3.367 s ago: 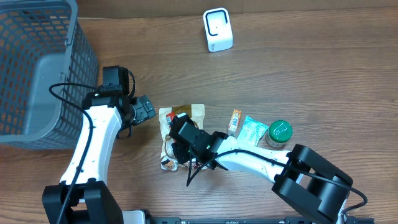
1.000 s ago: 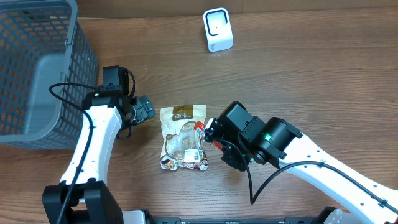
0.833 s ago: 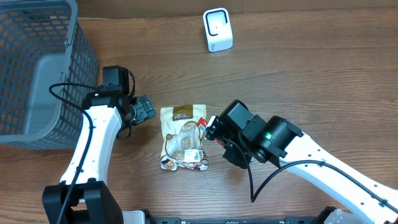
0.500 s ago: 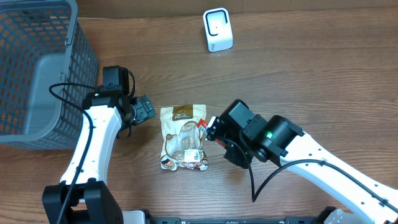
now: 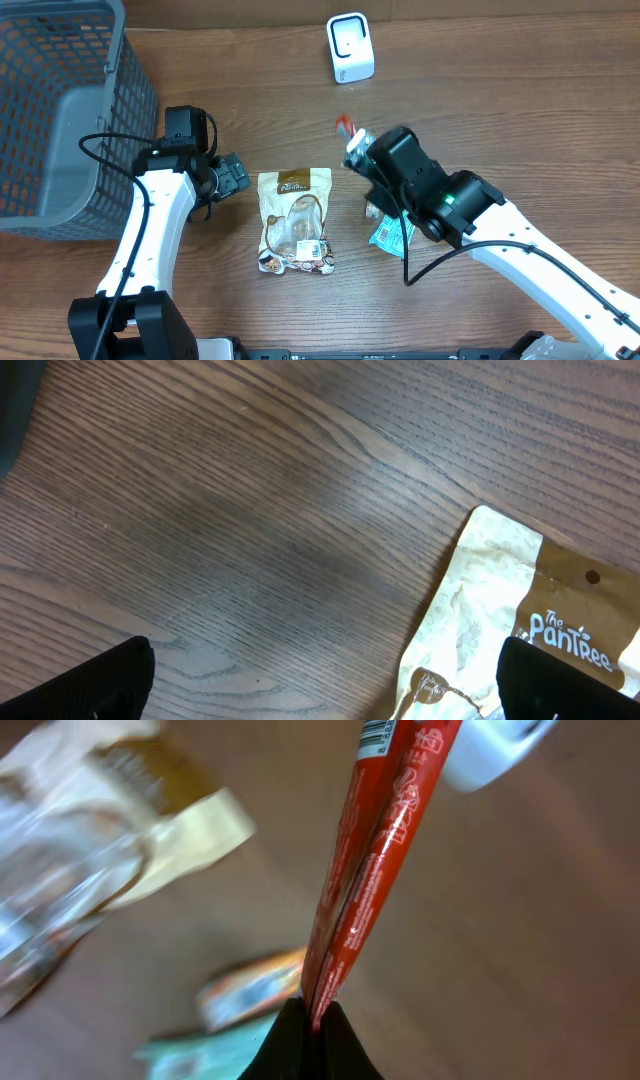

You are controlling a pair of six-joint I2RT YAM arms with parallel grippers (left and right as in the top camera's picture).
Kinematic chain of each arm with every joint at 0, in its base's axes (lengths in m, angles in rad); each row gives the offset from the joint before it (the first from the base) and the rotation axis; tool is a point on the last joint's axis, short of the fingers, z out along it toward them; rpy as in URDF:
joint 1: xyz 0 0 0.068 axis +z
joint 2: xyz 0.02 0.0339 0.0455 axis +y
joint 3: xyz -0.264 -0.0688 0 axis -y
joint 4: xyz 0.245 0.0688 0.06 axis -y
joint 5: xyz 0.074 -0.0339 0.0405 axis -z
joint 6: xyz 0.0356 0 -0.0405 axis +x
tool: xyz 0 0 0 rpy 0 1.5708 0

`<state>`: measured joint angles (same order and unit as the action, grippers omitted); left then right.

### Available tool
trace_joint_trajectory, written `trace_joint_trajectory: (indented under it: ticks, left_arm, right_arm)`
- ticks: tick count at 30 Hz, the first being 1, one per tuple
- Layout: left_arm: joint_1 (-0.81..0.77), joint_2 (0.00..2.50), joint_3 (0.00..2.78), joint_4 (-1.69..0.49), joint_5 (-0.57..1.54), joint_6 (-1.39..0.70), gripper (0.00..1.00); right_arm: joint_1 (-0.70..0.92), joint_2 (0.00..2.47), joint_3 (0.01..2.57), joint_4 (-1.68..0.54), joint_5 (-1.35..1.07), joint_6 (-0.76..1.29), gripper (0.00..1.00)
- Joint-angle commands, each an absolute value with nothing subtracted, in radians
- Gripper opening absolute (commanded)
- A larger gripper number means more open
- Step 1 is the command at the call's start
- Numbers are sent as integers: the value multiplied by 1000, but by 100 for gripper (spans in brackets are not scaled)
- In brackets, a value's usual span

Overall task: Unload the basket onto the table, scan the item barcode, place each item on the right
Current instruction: 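Carry the red sticks to the white barcode scanner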

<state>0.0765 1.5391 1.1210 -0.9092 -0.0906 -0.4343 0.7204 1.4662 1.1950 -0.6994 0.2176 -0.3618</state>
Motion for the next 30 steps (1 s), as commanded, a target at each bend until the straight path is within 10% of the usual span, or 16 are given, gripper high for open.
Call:
trace_joint_trajectory:
  ticks: [1, 30]
  left_arm:
    - [78, 1537, 1136, -908, -101, -423, 100]
    - [78, 1537, 1136, -908, -101, -423, 100]
  right_arm:
    - [716, 1468, 1199, -650, 420, -485, 3]
    - [545, 1902, 1511, -133, 473, -1015, 3]
